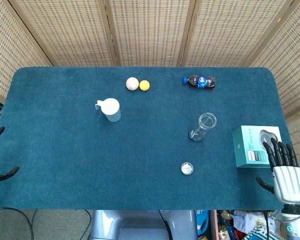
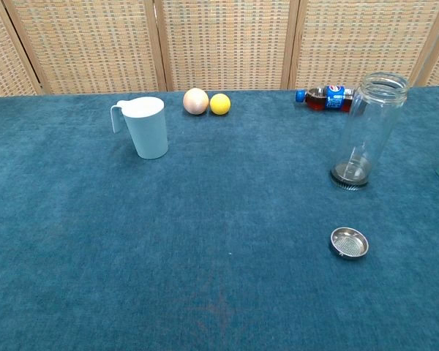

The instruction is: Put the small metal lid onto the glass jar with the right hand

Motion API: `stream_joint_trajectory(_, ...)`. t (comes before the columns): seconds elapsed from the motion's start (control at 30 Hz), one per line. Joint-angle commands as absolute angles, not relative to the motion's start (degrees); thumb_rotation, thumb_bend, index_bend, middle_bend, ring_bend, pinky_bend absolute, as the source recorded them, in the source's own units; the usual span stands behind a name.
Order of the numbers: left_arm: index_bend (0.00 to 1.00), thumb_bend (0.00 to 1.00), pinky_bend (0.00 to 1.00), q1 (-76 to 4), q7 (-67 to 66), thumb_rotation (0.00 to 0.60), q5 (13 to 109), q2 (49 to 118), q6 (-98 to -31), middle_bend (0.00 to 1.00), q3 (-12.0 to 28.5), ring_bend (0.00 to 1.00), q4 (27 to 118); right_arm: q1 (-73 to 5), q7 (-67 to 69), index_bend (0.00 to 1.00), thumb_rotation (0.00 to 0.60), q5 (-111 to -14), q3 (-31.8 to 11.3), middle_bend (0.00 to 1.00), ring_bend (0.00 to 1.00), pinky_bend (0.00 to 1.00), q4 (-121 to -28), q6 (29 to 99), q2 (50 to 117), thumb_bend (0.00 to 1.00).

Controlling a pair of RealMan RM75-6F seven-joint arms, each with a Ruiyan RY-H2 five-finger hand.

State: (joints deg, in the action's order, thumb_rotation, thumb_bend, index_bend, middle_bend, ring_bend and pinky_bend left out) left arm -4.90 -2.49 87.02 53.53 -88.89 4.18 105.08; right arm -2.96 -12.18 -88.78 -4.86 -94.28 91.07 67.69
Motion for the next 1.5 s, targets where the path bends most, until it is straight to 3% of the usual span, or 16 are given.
stream_joint_trajectory(0.03,0.00,0.02,0.00,-4.8,-2.3,0.600,87.0,53.5,-89.1,0.00,4.2,0.00,105.1,-3.0,-12.5,0.00,0.600,-88.9,-4.7,0.00,0.00,0.00,-94.2,90.9,67.9,0.00)
stream_joint_trajectory(0.2,0.00,0.03,0.00,-4.8,-2.0,0.600,86.6,53.4,-89.1,0.00,4.4,0.00,105.1,-3.3,-13.1,0.06,0.600,-89.7,-3.7,0.00,0.00,0.00,-94.1,89.7,68.2,0.00)
stream_joint_trajectory(0.37,0.00,0.03,0.00,-4.9,-2.1,0.600,86.6,53.6,-89.1,0.00,4.6,0.00,105.0,-5.6,-12.0,0.22,0.600,-95.0,-1.6,0.00,0.00,0.00,-94.0,87.0,68.7,0.00)
stream_joint_trajectory(0.5,0.00,0.03,0.00,-5.7,-2.6,0.600,84.8,54.1,-87.2,0.00,5.0,0.00,104.3,-10.6,-8.7,0.31,0.600,-100.1,0.0,0.00,0.00,0.00,-93.3,80.7,69.5,0.01)
stream_joint_trajectory(0.67,0.00,0.03,0.00,-6.5,-3.8,0.600,84.1,54.5,-86.1,0.00,5.3,0.00,104.5,-16.5,-4.4,0.43,0.600,-99.9,-0.2,0.00,0.00,0.00,-97.4,71.7,69.1,0.12)
stream_joint_trajectory(1.0,0.00,0.03,0.00,-7.0,-4.7,0.600,82.3,55.1,-85.0,0.00,5.7,0.00,104.1,-24.3,-14.4,0.46,0.600,-92.8,-5.3,0.00,0.00,0.00,-95.1,60.4,76.7,0.28)
stream_joint_trajectory(1.5,0.00,0.03,0.00,-7.6,-5.3,0.600,82.1,55.4,-83.7,0.00,5.4,0.00,103.9,-28.9,-22.6,0.51,0.600,-81.9,-7.8,0.00,0.00,0.00,-89.0,55.0,85.7,0.38)
